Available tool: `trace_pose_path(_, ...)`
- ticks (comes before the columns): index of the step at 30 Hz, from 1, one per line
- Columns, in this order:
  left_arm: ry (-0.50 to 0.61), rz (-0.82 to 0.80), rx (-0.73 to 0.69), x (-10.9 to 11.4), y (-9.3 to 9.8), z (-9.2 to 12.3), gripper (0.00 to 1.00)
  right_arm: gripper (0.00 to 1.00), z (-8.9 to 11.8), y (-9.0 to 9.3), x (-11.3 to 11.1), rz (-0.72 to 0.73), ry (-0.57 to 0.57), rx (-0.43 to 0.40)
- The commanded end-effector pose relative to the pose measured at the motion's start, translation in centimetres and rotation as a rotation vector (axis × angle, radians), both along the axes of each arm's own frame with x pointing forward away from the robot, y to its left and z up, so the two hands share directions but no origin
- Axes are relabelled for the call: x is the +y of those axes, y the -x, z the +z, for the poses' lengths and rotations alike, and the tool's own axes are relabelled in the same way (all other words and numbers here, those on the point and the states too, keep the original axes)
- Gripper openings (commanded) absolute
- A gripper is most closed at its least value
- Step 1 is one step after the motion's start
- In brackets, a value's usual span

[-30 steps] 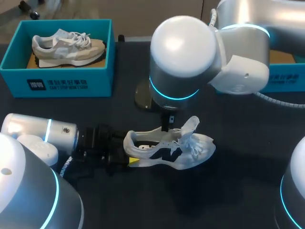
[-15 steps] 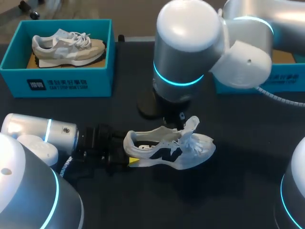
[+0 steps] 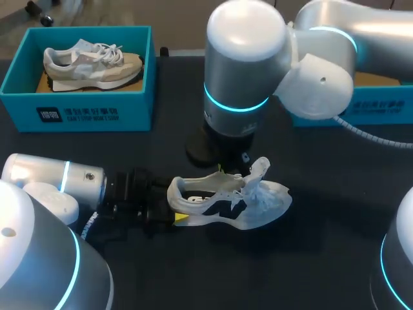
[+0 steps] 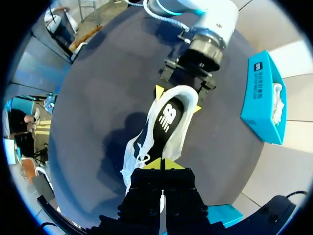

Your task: Take the shoe out of the shoebox, open the shoe tongue, remove and reinsert the insole, then place the shoe into the shoebox

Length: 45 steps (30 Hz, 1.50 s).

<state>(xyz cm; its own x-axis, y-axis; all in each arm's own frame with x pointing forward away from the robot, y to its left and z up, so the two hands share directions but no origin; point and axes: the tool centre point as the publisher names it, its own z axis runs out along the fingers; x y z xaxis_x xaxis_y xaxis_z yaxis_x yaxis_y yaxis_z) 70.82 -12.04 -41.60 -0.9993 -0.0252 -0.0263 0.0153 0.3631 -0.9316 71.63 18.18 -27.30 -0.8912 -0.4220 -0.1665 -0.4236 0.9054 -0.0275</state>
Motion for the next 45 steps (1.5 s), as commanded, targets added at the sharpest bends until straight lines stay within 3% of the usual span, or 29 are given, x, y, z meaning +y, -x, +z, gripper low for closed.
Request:
trace_pose_path(1,-0.004,-0.002,0.001,-0.1,0.0,0.0,0.0,0.0,-1.6,-0.5,0.9,-0.025,-0.022,0.017)
trace_pose_path(8,-0.004,-0.002,0.001,-0.1,0.0,0.0,0.0,0.0,-3.0,-1.1,2.2,-0.112,-0.117,0.031)
trace_pose_path(22,-0.004,-0.002,0.001,-0.1,0.0,0.0,0.0,0.0,-3.0,-1.1,2.2,-0.112,-0.117,0.031)
trace_pose_path(23,-0.004,-0.002,0.001,-0.1,0.0,0.0,0.0,0.0,-3.6,-1.2,2.3,-0.138,-0.097,0.066)
trace_pose_path(25,-0.004,-0.002,0.001,-0.1,0.0,0.0,0.0,0.0,-4.0,-1.4,2.6,-0.163,-0.119,0.035)
trace_pose_path(33,-0.004,-0.002,0.001,-0.1,0.0,0.0,0.0,0.0,-5.7,-1.8,3.0,-0.187,-0.108,0.099)
trace_pose_path(45,-0.004,-0.002,0.001,-0.1,0.0,0.0,0.0,0.0,-8.9,0.0,3.9,-0.273,-0.06,0.17)
